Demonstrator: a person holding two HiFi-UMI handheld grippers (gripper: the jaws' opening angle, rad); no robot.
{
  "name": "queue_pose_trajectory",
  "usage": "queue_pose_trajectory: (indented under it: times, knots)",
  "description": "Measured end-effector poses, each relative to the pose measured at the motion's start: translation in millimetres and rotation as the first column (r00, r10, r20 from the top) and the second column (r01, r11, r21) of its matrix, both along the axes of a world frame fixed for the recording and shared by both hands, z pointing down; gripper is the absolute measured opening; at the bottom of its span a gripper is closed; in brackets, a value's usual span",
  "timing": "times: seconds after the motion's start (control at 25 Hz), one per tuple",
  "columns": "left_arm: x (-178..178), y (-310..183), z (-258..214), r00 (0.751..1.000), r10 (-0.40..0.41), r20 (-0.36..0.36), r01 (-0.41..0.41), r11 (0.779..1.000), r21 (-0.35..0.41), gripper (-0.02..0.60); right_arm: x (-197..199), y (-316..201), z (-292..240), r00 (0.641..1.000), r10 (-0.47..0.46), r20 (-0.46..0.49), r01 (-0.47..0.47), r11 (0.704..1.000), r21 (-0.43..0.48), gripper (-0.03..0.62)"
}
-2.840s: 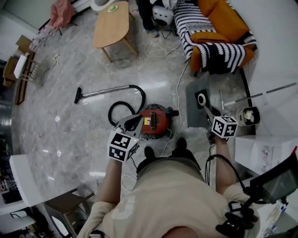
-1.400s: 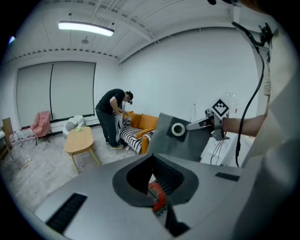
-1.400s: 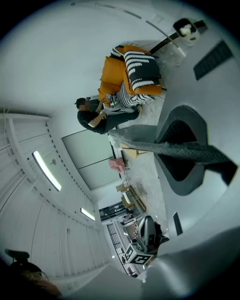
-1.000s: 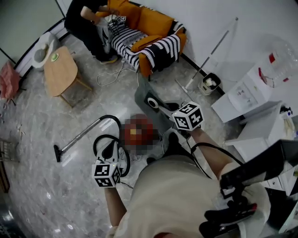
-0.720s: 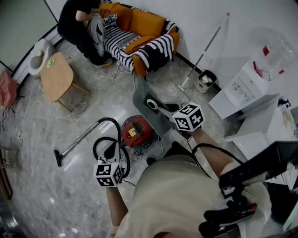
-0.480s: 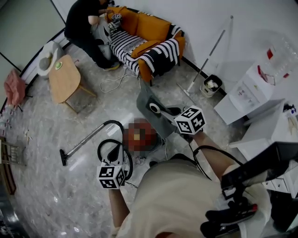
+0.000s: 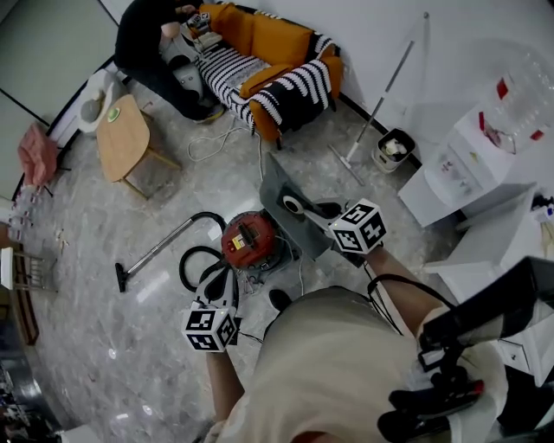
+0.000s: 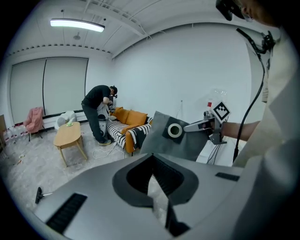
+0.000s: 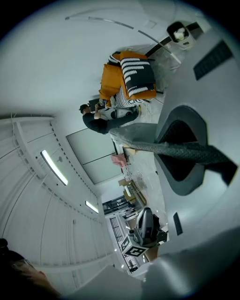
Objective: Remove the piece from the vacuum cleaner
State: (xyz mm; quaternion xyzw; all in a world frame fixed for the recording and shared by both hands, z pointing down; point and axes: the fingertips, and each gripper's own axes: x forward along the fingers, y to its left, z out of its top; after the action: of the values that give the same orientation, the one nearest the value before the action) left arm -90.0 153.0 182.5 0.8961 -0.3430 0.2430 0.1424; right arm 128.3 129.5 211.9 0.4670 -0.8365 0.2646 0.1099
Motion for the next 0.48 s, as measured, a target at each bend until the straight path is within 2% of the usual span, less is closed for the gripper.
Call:
queue_pose_trajectory:
  times: [0.2,0.36,0.48]
  knots:
    - [30.8,38.0,2.0,0.998,-0.047,0.03,0.047,0.999,-0.006,-0.006,29.8,26.0,21.7,0.999,-0.047,0.017,0.047,0.998,-0.034,0.025]
    - [33.2,66.4,9.1,0.992,-0.109,0.071,0.113,0.993,-0.046,-0.006,34.5,37.2,38.7,0.993,-0.115,0.001,0.115,0.992,-0.055,0.025]
    - [39.4,74.8,13.5,0.988,-0.12,0.098,0.127,0.99,-0.068,-0.006,36.2,39.5,46.1,0.988,-0.152,0.005,0.152,0.987,-0.047,0.025]
